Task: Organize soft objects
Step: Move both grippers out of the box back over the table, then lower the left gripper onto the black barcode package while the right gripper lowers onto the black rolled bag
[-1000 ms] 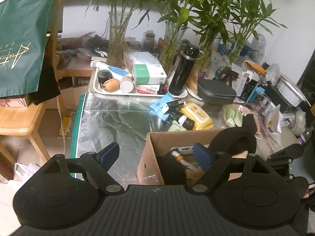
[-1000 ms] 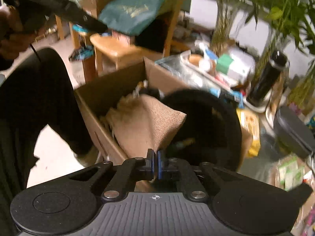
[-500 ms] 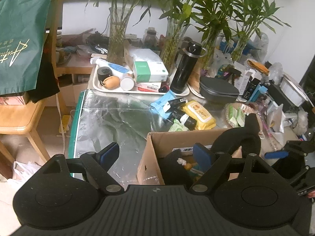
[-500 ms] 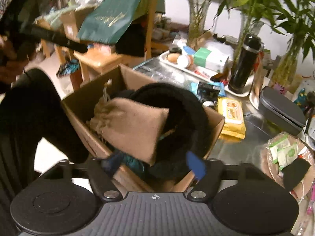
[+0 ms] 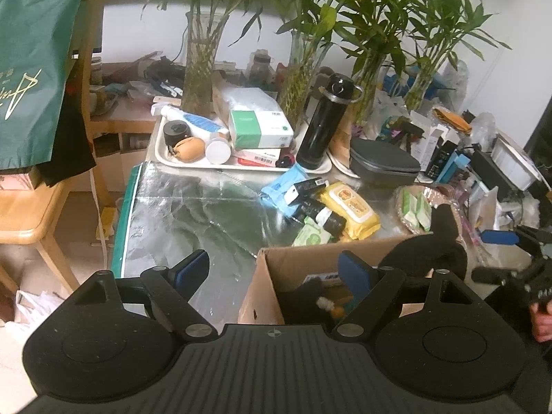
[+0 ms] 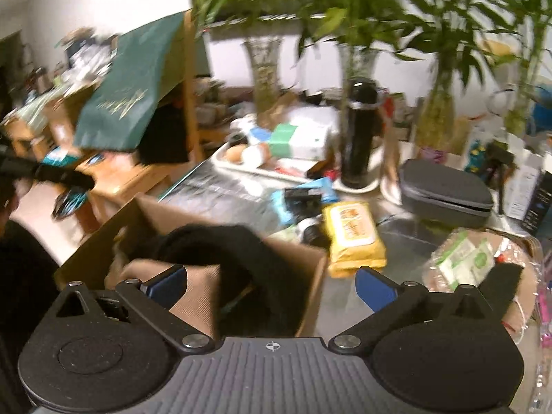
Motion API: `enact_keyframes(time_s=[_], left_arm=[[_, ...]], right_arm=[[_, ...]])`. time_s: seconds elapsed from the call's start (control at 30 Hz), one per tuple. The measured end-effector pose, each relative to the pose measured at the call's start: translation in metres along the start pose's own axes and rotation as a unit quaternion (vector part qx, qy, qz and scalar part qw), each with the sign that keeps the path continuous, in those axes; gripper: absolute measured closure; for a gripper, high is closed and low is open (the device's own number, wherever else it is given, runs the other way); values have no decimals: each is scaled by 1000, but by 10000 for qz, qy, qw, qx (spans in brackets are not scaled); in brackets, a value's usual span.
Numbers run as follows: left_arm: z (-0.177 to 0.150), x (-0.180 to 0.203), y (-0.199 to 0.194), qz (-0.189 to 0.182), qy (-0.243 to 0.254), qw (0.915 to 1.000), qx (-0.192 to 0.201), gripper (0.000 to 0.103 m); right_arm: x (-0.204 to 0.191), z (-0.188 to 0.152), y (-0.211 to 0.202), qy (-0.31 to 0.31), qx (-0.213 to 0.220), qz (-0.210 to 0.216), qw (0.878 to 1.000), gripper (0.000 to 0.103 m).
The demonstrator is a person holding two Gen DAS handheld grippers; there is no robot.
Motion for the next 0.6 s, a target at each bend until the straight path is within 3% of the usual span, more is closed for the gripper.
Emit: enact_keyframes(time_s=[0.27, 0.6], left_arm=[[20, 2, 16, -76, 250, 9995, 171, 21], [49, 8, 46, -132, 795, 9961, 352, 21]], right_arm=[[32, 25, 24, 336, -11, -454, 9984, 0], [73, 39, 66, 693, -121, -613, 9956, 0]])
Point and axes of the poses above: each gripper's, at about its wrist camera, not at the fingertips, and y roughly the way its jaws point, x to its right, z to its top, the point moved 5 cm from there along y, roughly the way its jaws point, and after that the axes turned 9 degrees about -x, right-handed, at the moved point
